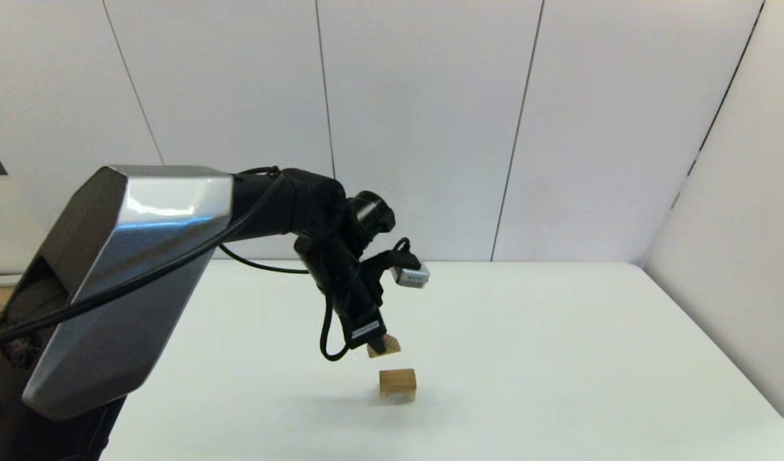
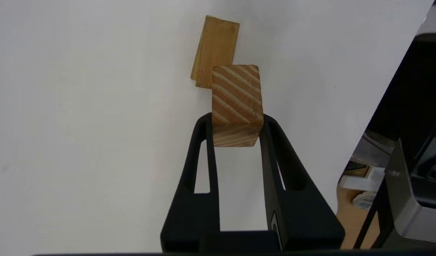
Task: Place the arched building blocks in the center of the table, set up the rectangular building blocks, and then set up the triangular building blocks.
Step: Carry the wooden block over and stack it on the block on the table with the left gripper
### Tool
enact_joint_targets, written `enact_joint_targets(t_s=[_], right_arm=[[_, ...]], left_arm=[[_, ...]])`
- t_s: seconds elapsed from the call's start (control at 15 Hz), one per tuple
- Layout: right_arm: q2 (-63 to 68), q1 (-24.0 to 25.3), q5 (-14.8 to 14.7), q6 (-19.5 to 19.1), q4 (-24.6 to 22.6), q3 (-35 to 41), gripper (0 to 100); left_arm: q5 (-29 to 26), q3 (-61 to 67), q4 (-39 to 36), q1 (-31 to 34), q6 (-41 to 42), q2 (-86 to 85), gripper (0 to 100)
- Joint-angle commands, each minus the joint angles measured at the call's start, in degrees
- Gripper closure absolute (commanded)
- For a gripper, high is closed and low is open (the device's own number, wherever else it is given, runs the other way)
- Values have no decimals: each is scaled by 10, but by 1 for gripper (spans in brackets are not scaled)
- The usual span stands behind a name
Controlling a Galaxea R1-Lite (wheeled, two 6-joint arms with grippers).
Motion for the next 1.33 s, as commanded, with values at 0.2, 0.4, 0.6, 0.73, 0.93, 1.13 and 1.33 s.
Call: enact_joint_targets(t_s=[0.2,0.4,0.6,0.73,0.93,1.13,1.33], right_arm=[[-1,0,0,-1,0,0,0],[-1,0,0,-1,0,0,0],[-1,0,0,-1,0,0,0],[-1,0,0,-1,0,0,0],[-1,0,0,-1,0,0,0],[-1,0,0,-1,0,0,0],[-1,0,0,0,0,0,0]], left_arm=[[-5,0,2,0,73,42,100],[-29,0,-5,-1,113,56,100],[-41,0,-27,-6,112,73,100],[-47,0,-36,-10,112,81,100],[-47,0,-51,-12,111,95,100],[-47,0,-66,-11,110,102,100],[-47,-1,-69,-12,110,102,100]])
